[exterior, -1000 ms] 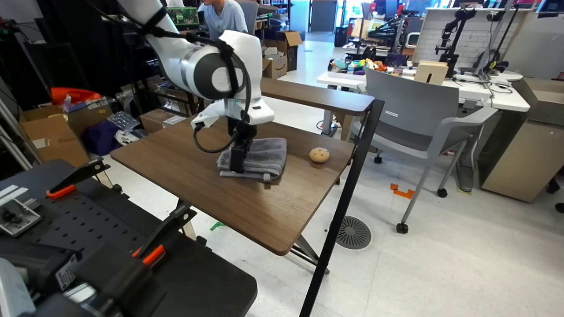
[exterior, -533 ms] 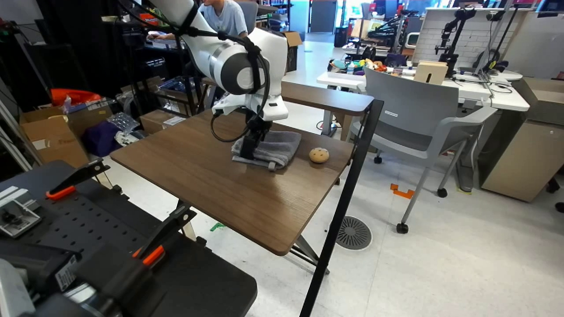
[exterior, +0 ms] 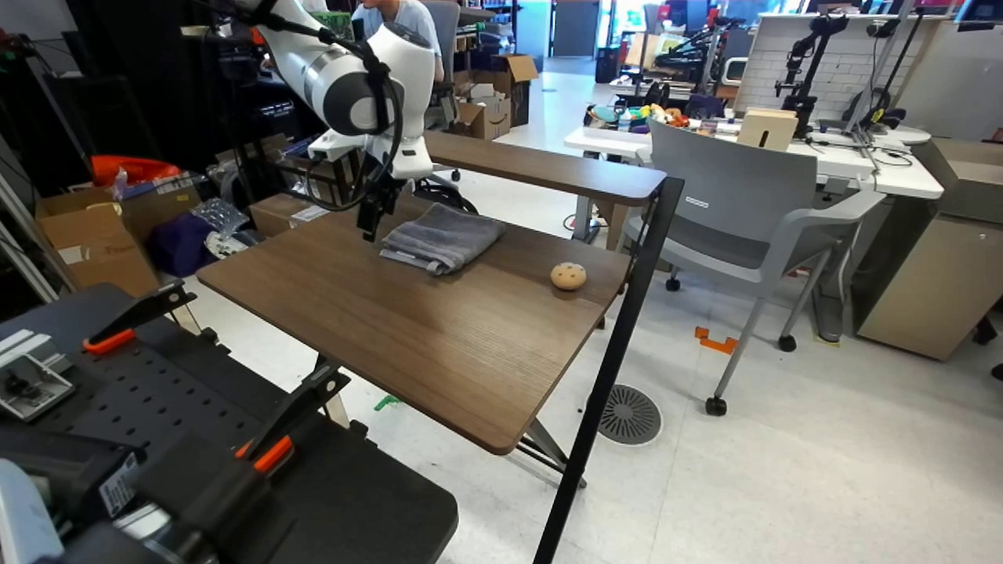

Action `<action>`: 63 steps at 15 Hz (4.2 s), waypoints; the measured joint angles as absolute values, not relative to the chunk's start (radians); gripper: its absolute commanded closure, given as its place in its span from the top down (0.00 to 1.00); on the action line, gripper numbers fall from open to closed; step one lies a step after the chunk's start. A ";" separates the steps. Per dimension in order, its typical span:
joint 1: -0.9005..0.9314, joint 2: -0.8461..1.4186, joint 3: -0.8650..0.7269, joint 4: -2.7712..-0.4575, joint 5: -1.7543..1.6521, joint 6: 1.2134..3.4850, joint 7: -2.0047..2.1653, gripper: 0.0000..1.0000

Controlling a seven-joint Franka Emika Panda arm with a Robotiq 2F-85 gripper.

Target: Use the towel to wipe the table

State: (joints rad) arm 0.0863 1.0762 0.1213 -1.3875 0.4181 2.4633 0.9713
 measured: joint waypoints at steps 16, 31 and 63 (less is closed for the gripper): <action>0.066 0.854 -0.030 -1.582 0.383 2.594 0.997 1.00; 0.102 1.046 -0.064 -1.479 0.317 2.511 1.105 1.00; 0.345 1.152 -0.050 -1.300 0.121 2.338 1.275 1.00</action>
